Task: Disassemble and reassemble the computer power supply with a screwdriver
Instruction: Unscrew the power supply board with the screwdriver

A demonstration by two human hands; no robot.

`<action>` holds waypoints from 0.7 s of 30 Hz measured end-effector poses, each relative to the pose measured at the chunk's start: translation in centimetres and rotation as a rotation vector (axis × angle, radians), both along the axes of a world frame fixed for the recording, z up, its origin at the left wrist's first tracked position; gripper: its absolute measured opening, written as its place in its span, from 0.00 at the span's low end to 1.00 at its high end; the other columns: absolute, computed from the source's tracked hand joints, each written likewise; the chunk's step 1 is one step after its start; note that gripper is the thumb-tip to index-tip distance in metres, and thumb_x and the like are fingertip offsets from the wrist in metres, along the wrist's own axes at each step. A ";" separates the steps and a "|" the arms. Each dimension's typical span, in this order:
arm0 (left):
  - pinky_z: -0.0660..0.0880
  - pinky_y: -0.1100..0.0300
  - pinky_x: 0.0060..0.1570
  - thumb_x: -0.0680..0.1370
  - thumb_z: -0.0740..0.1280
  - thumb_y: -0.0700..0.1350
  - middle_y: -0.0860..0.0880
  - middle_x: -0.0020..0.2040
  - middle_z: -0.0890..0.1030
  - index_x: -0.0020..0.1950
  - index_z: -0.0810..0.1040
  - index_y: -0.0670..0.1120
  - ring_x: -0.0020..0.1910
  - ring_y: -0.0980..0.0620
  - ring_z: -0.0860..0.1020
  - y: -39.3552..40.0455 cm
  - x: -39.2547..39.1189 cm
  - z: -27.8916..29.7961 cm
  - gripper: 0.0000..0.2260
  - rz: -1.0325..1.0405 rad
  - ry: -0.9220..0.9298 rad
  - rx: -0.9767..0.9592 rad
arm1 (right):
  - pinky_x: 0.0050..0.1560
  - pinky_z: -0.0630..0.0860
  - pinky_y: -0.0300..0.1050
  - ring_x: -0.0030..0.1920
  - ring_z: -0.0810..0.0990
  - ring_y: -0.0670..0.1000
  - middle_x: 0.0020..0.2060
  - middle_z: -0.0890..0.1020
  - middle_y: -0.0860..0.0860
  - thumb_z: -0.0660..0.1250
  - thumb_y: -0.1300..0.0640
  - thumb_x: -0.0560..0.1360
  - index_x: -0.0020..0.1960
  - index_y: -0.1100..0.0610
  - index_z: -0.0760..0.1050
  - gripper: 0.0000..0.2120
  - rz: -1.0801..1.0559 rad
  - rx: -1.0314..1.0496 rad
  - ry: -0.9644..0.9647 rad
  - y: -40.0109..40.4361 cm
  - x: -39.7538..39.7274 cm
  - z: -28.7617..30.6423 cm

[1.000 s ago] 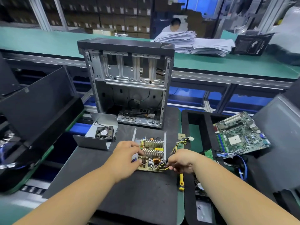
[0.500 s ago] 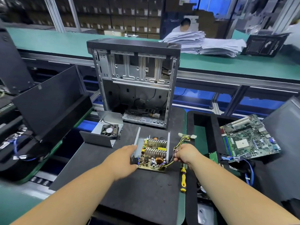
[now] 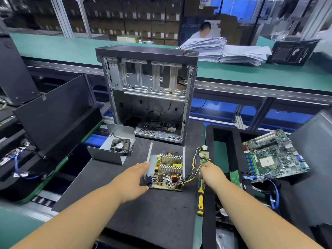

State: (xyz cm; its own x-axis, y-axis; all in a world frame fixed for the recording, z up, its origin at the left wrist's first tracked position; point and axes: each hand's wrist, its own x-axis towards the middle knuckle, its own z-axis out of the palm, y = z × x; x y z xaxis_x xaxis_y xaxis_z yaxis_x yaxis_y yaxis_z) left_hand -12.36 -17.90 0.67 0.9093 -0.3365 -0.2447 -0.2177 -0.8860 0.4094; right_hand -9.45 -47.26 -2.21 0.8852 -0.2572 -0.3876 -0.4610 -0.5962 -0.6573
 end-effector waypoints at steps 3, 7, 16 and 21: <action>0.51 0.62 0.74 0.77 0.68 0.51 0.55 0.81 0.51 0.81 0.46 0.52 0.79 0.55 0.51 0.0 -0.3 0.0 0.39 0.043 -0.026 -0.008 | 0.36 0.69 0.45 0.40 0.76 0.55 0.43 0.79 0.55 0.57 0.60 0.77 0.57 0.59 0.70 0.10 0.049 -0.163 0.020 -0.9 -0.3 -0.2; 0.52 0.60 0.74 0.78 0.67 0.52 0.56 0.80 0.51 0.81 0.45 0.55 0.78 0.55 0.50 0.0 -0.5 0.1 0.39 0.090 -0.098 -0.042 | 0.37 0.69 0.44 0.45 0.76 0.55 0.46 0.77 0.54 0.66 0.54 0.77 0.58 0.60 0.67 0.15 0.142 -0.320 0.161 -1.0 -0.8 -0.3; 0.58 0.61 0.69 0.77 0.67 0.53 0.60 0.78 0.56 0.79 0.50 0.60 0.76 0.59 0.54 0.0 -1.5 0.8 0.36 0.199 -0.193 -0.210 | 0.41 0.72 0.43 0.46 0.78 0.53 0.42 0.76 0.49 0.77 0.43 0.68 0.56 0.57 0.69 0.27 0.219 -0.411 0.234 0.0 -3.4 -2.0; 0.63 0.56 0.72 0.78 0.68 0.50 0.58 0.77 0.59 0.78 0.55 0.60 0.75 0.57 0.59 0.1 -1.8 1.8 0.33 0.252 -0.183 -0.322 | 0.34 0.67 0.42 0.40 0.75 0.53 0.38 0.74 0.49 0.71 0.52 0.69 0.46 0.55 0.68 0.14 0.122 -0.362 0.175 0.2 -5.3 -2.0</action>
State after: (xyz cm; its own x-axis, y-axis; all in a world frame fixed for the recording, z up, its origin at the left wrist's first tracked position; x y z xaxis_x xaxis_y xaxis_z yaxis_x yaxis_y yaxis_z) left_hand -14.16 -17.82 2.45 0.9913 -0.1311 0.0084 -0.1053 -0.7544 0.6479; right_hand -14.72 -47.05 -4.23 0.8466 -0.3019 -0.4383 -0.4589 -0.8313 -0.3137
